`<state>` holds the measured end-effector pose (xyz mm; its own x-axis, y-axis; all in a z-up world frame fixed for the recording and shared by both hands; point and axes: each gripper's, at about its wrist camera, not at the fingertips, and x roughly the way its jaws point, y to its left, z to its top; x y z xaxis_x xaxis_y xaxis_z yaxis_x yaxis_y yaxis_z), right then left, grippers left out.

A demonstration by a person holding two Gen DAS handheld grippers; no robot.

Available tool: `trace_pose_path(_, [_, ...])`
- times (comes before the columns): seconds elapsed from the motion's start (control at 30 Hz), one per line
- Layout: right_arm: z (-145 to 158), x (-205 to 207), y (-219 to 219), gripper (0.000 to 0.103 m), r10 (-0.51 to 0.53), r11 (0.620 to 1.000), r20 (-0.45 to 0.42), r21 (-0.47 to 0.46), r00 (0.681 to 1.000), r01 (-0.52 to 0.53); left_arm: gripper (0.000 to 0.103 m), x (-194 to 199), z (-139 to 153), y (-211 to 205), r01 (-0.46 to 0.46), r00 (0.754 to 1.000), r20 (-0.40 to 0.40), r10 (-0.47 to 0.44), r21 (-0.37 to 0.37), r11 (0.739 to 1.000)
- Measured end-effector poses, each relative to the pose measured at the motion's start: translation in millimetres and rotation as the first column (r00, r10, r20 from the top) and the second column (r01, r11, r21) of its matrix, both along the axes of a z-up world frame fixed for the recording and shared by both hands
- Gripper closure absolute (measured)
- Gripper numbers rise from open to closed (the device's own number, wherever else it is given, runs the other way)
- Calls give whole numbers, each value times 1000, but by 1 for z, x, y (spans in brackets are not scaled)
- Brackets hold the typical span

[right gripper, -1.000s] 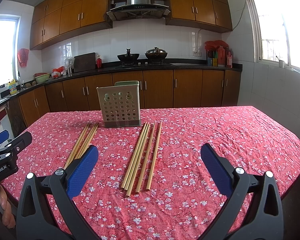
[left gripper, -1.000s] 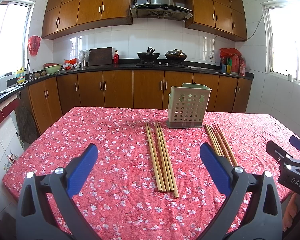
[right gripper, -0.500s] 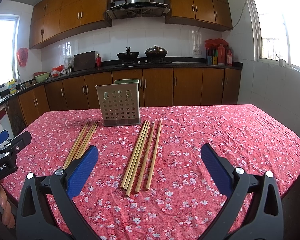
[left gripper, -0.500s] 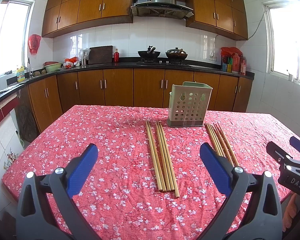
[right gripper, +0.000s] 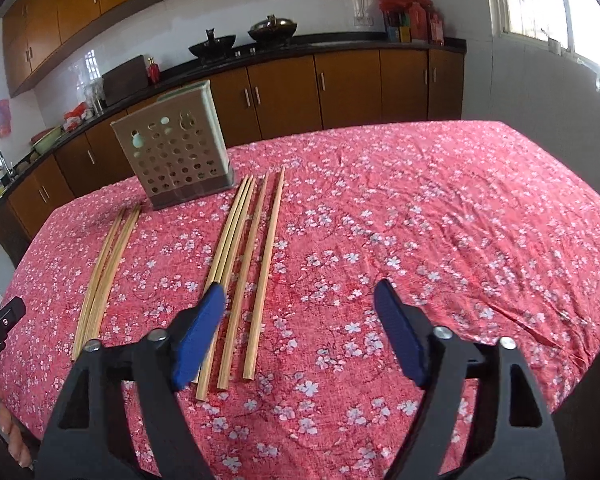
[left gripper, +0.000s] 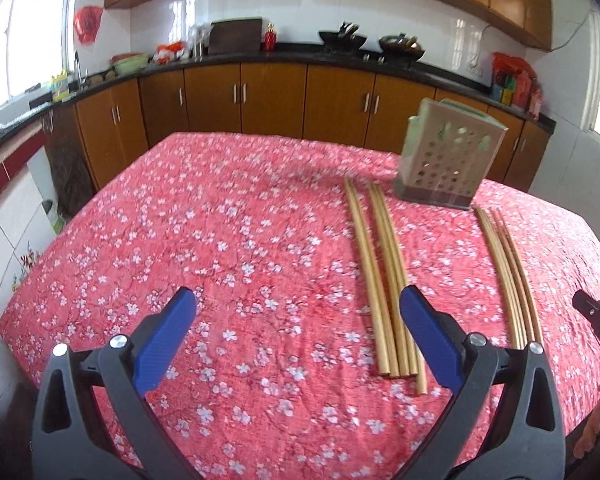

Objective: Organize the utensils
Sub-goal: 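Lower the left tool onto one chopstick while the right tool lowers onto another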

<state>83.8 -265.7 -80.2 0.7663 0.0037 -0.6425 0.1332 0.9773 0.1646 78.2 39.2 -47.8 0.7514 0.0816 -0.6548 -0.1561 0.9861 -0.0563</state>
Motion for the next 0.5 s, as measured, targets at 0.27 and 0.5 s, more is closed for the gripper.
trace_pose_path(0.27, [-25,36,14,70,77,994,-144,88,987,-64,25,24,-12,6,41,996,-72,-45,-55,998])
trace_pose_path(0.5, [-35,46,17,95,85,996,-165,51,983,-78,53,43,-25,-8,121,980,-143,-134,-96,988])
